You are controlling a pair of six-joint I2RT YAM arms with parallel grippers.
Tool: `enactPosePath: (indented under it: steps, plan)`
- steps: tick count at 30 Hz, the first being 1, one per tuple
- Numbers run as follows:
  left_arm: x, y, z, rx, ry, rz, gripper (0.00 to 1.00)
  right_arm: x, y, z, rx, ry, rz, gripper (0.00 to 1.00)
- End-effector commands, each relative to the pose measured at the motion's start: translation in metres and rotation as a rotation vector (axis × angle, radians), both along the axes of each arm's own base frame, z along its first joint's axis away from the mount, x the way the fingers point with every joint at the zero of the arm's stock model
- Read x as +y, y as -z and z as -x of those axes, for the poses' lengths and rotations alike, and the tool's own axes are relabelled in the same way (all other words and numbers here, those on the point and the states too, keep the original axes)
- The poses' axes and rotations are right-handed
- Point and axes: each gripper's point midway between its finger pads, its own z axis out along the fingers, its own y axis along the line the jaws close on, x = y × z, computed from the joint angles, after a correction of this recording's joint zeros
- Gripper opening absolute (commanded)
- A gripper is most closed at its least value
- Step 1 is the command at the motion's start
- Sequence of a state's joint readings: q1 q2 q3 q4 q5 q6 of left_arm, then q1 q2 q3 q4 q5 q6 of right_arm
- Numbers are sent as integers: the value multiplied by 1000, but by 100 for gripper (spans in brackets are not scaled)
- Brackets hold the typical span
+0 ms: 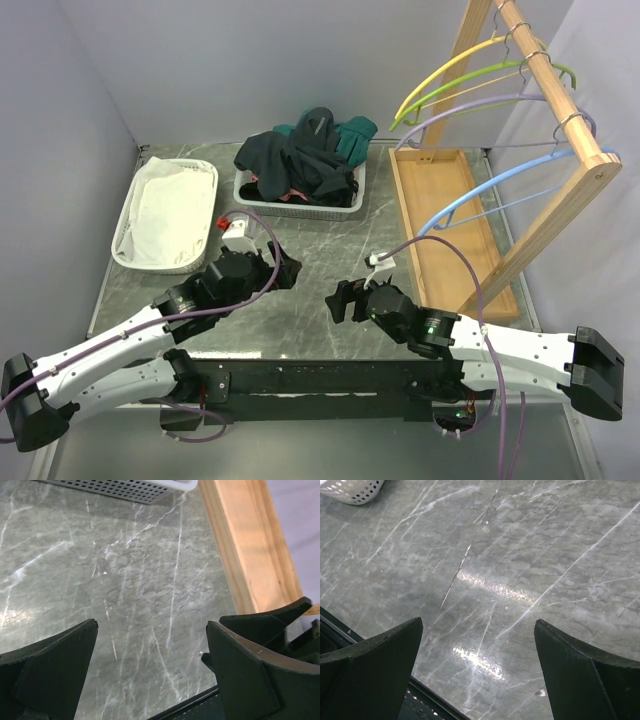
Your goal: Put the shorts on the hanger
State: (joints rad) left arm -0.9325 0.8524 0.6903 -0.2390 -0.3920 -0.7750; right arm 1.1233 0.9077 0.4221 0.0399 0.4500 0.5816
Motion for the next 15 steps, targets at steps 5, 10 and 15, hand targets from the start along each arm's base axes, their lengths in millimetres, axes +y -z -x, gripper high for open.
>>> enactPosePath:
  steps: [5,10,15]
  plan:
    - [6,-35,-14,-54,-89,57,97,5,-23,-4,-32,8,-64,100]
    - [11,-67,-53,-86,-174,81,96,4,-19,-4,-29,14,-65,100]
    - [19,-103,-124,-131,-230,73,98,4,-16,-5,-26,22,-64,100]
